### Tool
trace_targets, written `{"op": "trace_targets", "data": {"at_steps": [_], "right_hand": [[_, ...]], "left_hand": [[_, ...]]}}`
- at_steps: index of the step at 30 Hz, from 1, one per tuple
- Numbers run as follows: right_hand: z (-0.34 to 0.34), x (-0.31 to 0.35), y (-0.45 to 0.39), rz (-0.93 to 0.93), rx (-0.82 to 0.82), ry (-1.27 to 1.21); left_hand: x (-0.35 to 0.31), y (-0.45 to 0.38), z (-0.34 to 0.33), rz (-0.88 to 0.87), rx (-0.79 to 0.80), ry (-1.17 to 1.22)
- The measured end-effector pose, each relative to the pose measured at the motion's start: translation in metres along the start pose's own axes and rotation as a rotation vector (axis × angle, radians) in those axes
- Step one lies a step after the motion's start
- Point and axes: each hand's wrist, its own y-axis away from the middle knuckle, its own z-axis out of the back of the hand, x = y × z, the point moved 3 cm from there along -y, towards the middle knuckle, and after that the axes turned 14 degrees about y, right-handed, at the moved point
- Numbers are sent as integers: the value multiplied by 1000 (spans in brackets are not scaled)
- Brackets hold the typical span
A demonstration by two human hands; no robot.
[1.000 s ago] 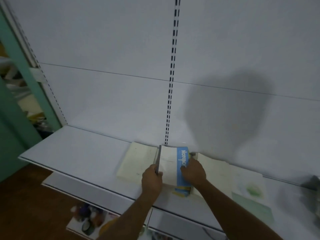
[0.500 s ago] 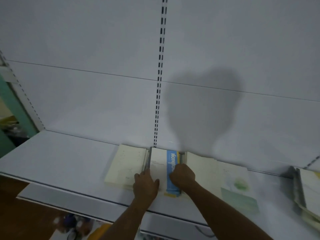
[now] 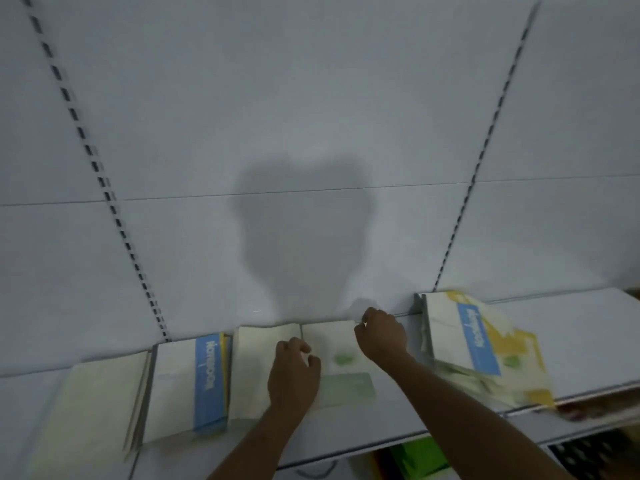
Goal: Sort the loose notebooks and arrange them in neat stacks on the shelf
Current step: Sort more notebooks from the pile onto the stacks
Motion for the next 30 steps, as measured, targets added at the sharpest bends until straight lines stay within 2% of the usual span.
{"op": "trace_targets", "data": {"at_steps": [5, 12, 19, 24, 27, 30], "right_hand": [[-7, -123, -8, -286, 24, -25], [-24, -225, -7, -463, 50, 25], [-36, -240, -7, -408, 88, -40], [-36, -243, -1, -423, 91, -108], [-31, -242, 3, -498, 85, -257], [-21, -220, 2, -465, 52, -339]], "left_hand": [[-41, 14, -90, 2, 182, 22], [-73, 30, -187, 86, 355, 60], [-86, 36, -231, 287, 314, 255], [-77, 42, -229, 302, 341, 268], [-68, 46, -215, 303, 403, 312], [-62, 45, -192, 277, 399, 359]]}}
